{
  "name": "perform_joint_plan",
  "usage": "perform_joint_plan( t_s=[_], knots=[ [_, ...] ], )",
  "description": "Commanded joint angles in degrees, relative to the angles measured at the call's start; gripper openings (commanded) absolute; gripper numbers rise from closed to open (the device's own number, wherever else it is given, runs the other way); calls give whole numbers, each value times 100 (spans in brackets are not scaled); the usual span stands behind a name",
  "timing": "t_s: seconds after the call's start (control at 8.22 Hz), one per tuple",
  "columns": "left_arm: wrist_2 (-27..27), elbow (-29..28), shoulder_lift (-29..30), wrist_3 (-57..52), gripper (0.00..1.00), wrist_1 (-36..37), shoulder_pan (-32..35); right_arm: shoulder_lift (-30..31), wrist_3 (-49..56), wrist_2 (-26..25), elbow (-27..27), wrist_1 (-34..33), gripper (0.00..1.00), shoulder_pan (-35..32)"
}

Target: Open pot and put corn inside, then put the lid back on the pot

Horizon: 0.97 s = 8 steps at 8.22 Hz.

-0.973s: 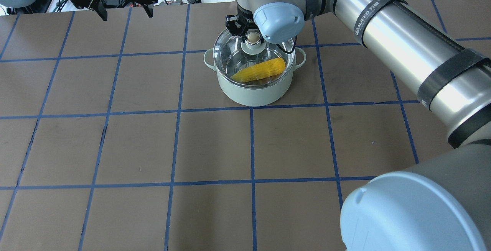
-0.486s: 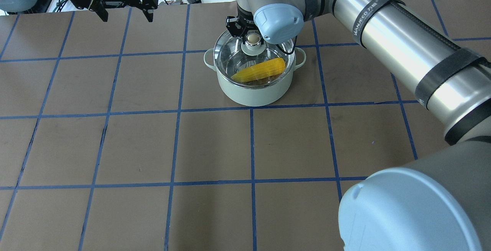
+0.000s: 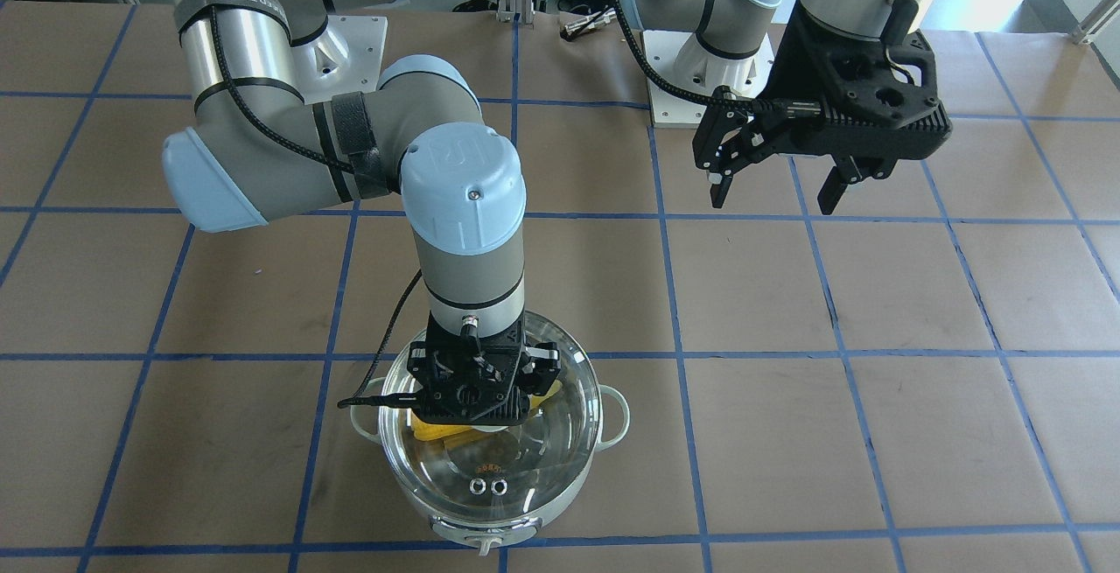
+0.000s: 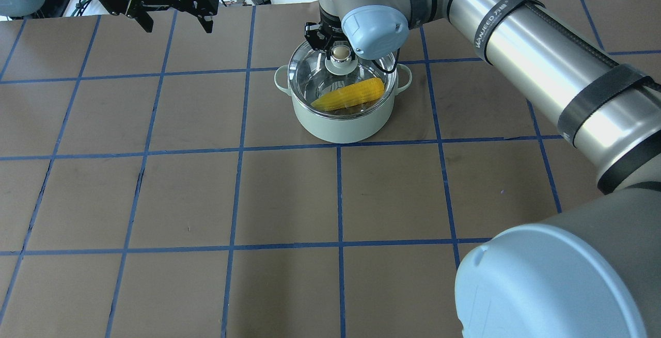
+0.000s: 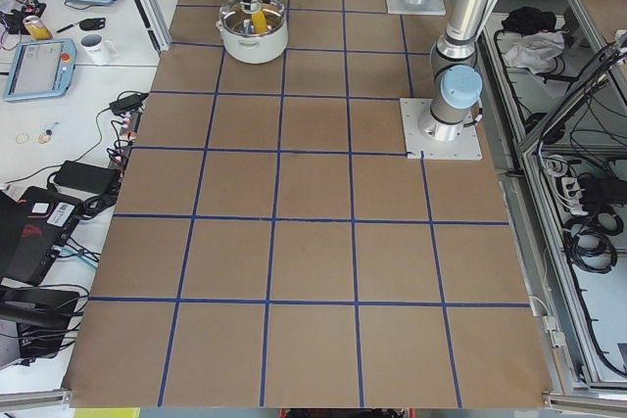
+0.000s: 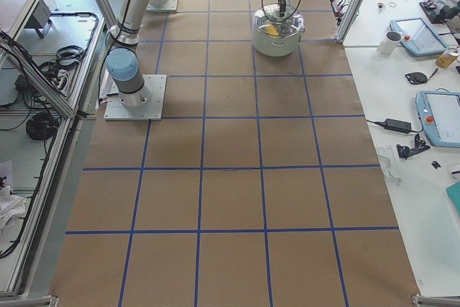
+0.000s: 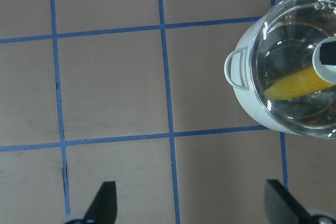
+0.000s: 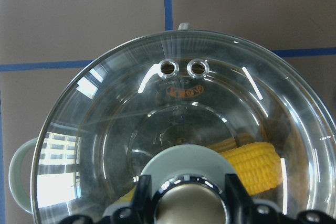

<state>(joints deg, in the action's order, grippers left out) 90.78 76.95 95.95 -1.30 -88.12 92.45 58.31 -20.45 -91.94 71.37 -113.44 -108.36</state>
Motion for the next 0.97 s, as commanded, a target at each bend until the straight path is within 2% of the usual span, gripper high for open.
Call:
perform_joint_plan(
  t_s=[0.0, 0.85],
  knots=[
    [-43, 4, 29, -98, 100, -293, -8, -4, -28, 27, 9, -2, 16, 17],
    [-34, 13, 11, -98, 100, -346, 27, -4, 252, -26, 79, -178, 12, 17]
  ],
)
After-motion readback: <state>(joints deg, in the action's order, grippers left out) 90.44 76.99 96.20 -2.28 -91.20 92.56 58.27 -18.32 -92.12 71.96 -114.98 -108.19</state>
